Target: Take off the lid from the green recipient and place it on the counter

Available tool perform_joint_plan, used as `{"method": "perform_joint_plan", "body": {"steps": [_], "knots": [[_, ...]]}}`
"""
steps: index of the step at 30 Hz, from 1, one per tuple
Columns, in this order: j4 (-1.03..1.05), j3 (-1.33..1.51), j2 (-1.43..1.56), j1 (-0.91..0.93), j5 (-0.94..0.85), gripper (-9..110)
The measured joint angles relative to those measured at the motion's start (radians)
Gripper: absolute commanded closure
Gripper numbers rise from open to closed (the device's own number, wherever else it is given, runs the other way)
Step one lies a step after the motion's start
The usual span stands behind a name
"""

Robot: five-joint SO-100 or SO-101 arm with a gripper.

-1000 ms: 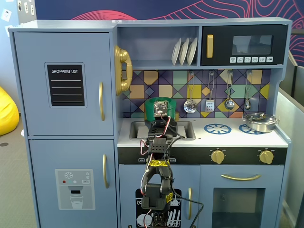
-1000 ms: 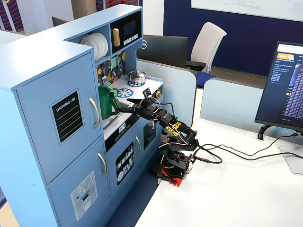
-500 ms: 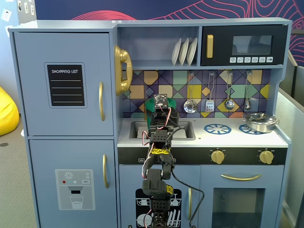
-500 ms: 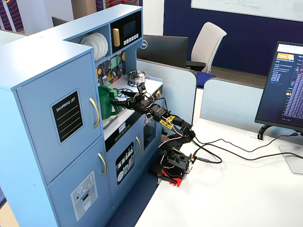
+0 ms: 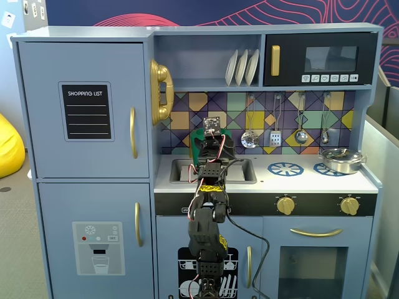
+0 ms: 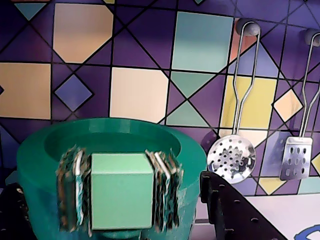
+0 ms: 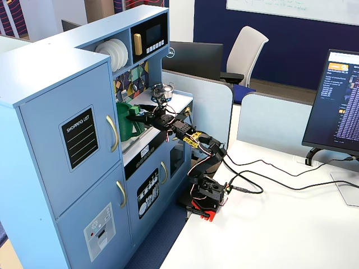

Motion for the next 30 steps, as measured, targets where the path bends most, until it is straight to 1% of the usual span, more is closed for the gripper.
{"method": "perform_joint_plan", "body": {"steps": [8, 16, 19, 24, 30], "knots": [[0.000, -0.028, -0.021, -0.021, 0.000, 67], [-0.002, -0.028, -0.046, -0.026, 0.000, 73], [-0.002, -0.040, -0.058, -0.025, 0.000, 80], [-0.002, -0.051, -0.064, -0.032, 0.015, 100], [-0.002, -0.051, -0.064, -0.032, 0.034, 101]]}}
